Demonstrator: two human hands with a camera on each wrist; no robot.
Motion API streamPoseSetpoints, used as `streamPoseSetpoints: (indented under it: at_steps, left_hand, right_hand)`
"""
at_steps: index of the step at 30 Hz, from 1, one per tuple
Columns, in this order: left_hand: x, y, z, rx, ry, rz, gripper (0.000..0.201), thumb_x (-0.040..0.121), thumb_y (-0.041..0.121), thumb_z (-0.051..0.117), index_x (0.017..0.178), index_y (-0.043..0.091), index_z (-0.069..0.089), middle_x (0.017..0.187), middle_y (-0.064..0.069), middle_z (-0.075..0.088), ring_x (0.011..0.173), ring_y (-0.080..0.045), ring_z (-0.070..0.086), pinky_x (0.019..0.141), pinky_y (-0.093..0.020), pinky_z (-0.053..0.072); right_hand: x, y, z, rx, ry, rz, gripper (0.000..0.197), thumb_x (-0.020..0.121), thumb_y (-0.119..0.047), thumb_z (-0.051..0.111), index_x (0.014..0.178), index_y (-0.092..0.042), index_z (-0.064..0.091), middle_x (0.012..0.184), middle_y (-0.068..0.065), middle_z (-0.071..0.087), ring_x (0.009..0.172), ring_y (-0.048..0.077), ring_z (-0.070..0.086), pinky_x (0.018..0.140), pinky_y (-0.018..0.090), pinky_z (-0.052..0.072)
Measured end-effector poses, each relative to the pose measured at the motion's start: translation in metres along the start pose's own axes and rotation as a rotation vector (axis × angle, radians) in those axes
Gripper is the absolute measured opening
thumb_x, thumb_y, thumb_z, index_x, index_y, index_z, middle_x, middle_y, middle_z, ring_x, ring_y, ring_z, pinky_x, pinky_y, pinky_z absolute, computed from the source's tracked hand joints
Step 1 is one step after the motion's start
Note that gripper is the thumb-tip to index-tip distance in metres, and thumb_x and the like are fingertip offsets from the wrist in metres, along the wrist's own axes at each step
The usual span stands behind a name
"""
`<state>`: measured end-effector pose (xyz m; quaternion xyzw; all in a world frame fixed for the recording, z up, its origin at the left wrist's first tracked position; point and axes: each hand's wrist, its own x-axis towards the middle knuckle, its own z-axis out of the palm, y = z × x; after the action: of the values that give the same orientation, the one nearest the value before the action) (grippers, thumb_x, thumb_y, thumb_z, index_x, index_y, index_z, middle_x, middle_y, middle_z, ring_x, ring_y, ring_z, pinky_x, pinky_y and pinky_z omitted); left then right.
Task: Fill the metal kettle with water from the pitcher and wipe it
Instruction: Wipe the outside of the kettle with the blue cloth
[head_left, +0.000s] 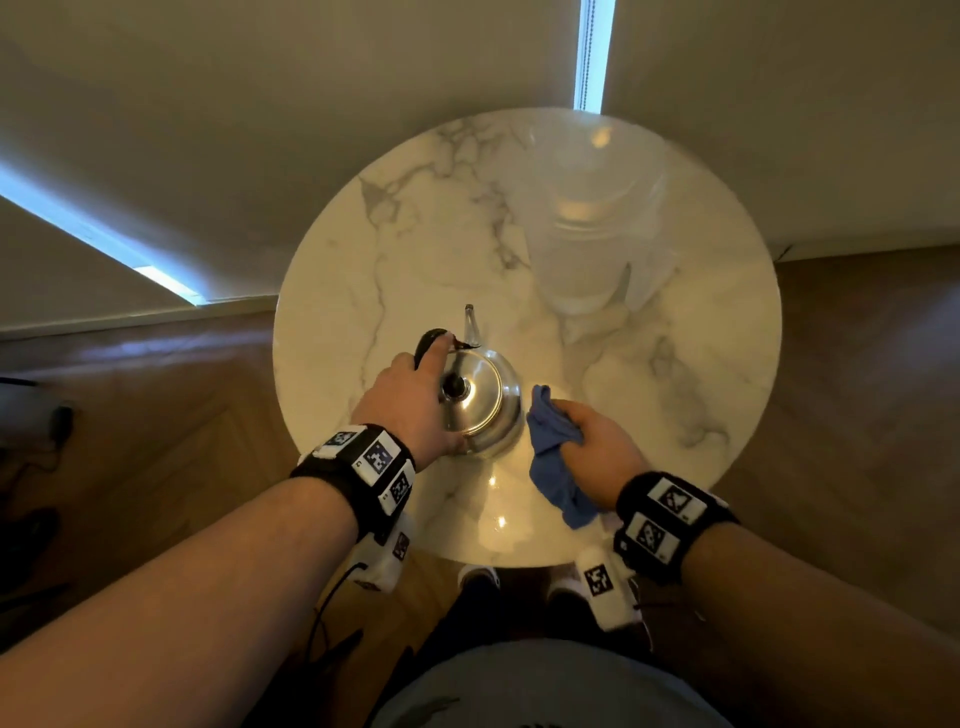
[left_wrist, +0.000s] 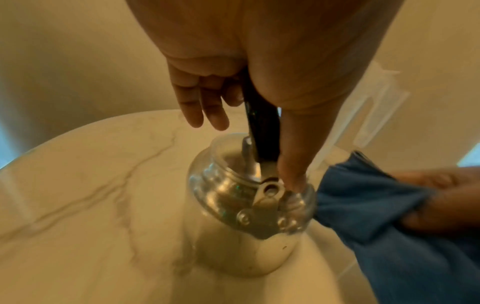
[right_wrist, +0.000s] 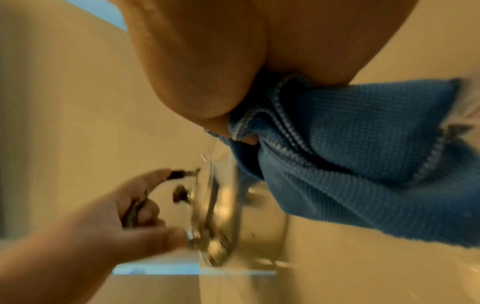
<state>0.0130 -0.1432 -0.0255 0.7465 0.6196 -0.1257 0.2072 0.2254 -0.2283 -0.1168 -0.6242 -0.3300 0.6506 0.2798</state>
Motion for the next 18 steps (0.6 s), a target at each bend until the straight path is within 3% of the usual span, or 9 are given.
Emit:
streamPoseSetpoints:
  at_steps: [1, 2, 4, 6, 8, 10, 13, 16, 18]
  left_hand:
    - [-0.002, 0.005, -0.004, 0.031, 0.011, 0.033, 0.126, 0.06, 0.052, 0.092, 0.157, 0.04, 0.012, 0.131, -0.006, 0.049, 0.12, -0.029, 0.054, 0.096, -0.046, 0.053]
    - [-0.004, 0.01, -0.008, 0.058, 0.016, 0.07, 0.121, 0.06, 0.053, 0.09, 0.155, 0.038, 0.017, 0.129, -0.004, 0.05, 0.12, -0.029, 0.054, 0.094, -0.046, 0.054]
    - [-0.006, 0.016, -0.02, 0.172, 0.009, 0.173, 0.109, 0.063, 0.055, 0.086, 0.152, 0.035, 0.026, 0.128, -0.003, 0.053, 0.118, -0.028, 0.055, 0.093, -0.044, 0.053]
    - [-0.007, 0.019, -0.037, 0.362, -0.019, 0.297, 0.094, 0.072, 0.051, 0.079, 0.15, 0.032, 0.032, 0.129, -0.002, 0.055, 0.118, -0.028, 0.055, 0.095, -0.043, 0.05]
    - [-0.002, 0.019, -0.051, 0.551, -0.027, 0.422, 0.073, 0.081, 0.037, 0.072, 0.146, 0.029, 0.039, 0.131, -0.002, 0.056, 0.118, -0.028, 0.054, 0.097, -0.042, 0.047]
    - [0.007, 0.017, -0.062, 0.697, -0.015, 0.567, 0.054, 0.088, 0.026, 0.066, 0.139, 0.027, 0.049, 0.133, -0.002, 0.055, 0.118, -0.027, 0.052, 0.096, -0.041, 0.044]
    - [0.025, 0.018, -0.072, 0.791, -0.013, 0.768, 0.027, 0.093, 0.026, 0.062, 0.119, 0.026, 0.069, 0.129, -0.002, 0.054, 0.118, -0.028, 0.048, 0.093, -0.041, 0.047]
    - [0.043, 0.014, -0.077, 0.785, -0.08, 0.89, 0.023, 0.092, 0.021, 0.065, 0.114, 0.023, 0.072, 0.123, 0.0, 0.058, 0.119, -0.025, 0.053, 0.088, -0.044, 0.056]
    - [0.051, 0.009, -0.079, 0.764, -0.12, 0.922, 0.025, 0.093, 0.017, 0.063, 0.115, 0.023, 0.071, 0.121, 0.002, 0.062, 0.119, -0.023, 0.056, 0.086, -0.043, 0.059]
  right_hand:
    - [-0.003, -0.006, -0.006, -0.054, 0.096, -0.01, 0.015, 0.096, -0.019, 0.056, 0.107, -0.024, 0.064, 0.088, -0.005, 0.068, 0.077, 0.0, 0.062, 0.069, 0.014, 0.05]
    - [-0.005, -0.008, -0.015, -0.047, 0.134, -0.066, 0.019, 0.091, -0.026, 0.061, 0.107, -0.018, 0.064, 0.091, 0.009, 0.071, 0.082, 0.012, 0.067, 0.074, 0.026, 0.053]
    - [-0.015, -0.019, -0.028, 0.118, 0.102, -0.074, 0.031, 0.089, -0.035, 0.064, 0.11, -0.012, 0.066, 0.094, 0.024, 0.072, 0.082, 0.031, 0.071, 0.072, 0.044, 0.056]
    - [-0.02, -0.027, -0.033, 0.33, 0.065, -0.053, 0.03, 0.097, -0.033, 0.059, 0.115, -0.011, 0.068, 0.101, 0.026, 0.071, 0.079, 0.035, 0.069, 0.064, 0.04, 0.054]
    - [-0.024, -0.029, -0.033, 0.49, 0.077, -0.021, 0.028, 0.105, -0.028, 0.05, 0.118, -0.01, 0.067, 0.107, 0.023, 0.074, 0.084, 0.033, 0.073, 0.069, 0.038, 0.055]
    - [-0.024, -0.033, -0.03, 0.588, 0.078, 0.007, 0.033, 0.107, -0.03, 0.044, 0.117, -0.009, 0.067, 0.099, 0.018, 0.076, 0.079, 0.029, 0.075, 0.068, 0.035, 0.056]
    - [-0.025, -0.04, -0.025, 0.723, 0.078, 0.087, 0.048, 0.104, -0.043, 0.046, 0.12, -0.003, 0.068, 0.088, 0.019, 0.072, 0.064, 0.028, 0.07, 0.053, 0.029, 0.054]
    - [-0.024, -0.051, -0.023, 0.83, 0.082, 0.134, 0.06, 0.098, -0.057, 0.047, 0.115, -0.005, 0.072, 0.104, 0.025, 0.072, 0.076, 0.034, 0.071, 0.057, 0.034, 0.059]
    - [-0.021, -0.056, -0.024, 0.82, 0.09, 0.119, 0.065, 0.094, -0.061, 0.049, 0.117, -0.005, 0.071, 0.103, 0.026, 0.073, 0.08, 0.036, 0.071, 0.064, 0.037, 0.059]
